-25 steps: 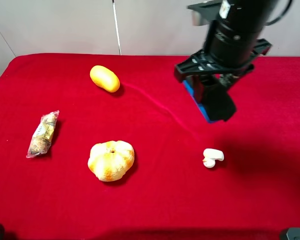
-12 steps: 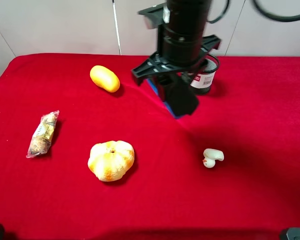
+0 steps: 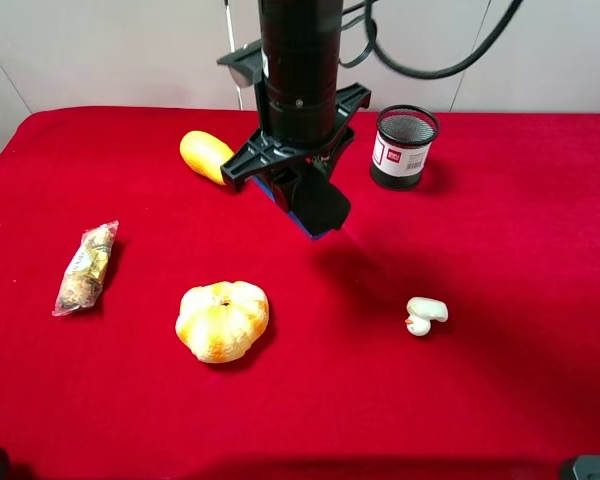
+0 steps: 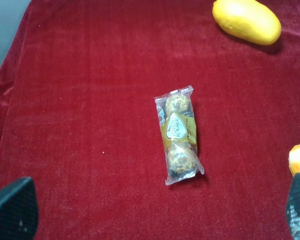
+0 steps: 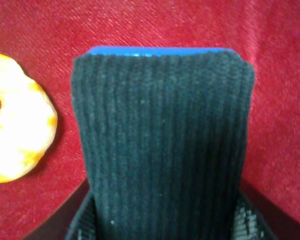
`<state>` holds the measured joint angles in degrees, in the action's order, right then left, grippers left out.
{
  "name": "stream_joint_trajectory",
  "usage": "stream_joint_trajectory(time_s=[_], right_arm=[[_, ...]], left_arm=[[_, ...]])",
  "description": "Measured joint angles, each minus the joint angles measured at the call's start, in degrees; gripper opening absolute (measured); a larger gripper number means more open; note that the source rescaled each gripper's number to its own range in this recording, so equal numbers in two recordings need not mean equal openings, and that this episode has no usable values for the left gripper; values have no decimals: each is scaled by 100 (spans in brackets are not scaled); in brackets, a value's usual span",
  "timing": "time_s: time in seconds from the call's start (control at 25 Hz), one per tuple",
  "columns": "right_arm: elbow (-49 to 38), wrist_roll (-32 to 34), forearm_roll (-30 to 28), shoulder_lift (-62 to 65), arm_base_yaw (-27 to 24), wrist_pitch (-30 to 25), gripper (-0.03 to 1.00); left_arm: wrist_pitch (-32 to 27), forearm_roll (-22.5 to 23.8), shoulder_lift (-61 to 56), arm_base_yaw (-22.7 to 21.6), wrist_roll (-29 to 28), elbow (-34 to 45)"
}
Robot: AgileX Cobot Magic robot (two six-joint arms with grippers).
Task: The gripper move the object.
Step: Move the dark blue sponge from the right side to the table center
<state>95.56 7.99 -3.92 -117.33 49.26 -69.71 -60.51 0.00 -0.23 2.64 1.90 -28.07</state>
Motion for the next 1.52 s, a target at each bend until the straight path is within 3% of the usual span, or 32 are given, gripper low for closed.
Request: stream_joint_trajectory(time_s=[0.48, 1.52], right_arm=[[10, -542, -45, -657, 0, 348, 1], [10, -830, 316, -1445, 0, 931, 1]], left_arm=[[0, 0, 0, 0, 0, 0], [0, 0, 0, 0, 4, 0]])
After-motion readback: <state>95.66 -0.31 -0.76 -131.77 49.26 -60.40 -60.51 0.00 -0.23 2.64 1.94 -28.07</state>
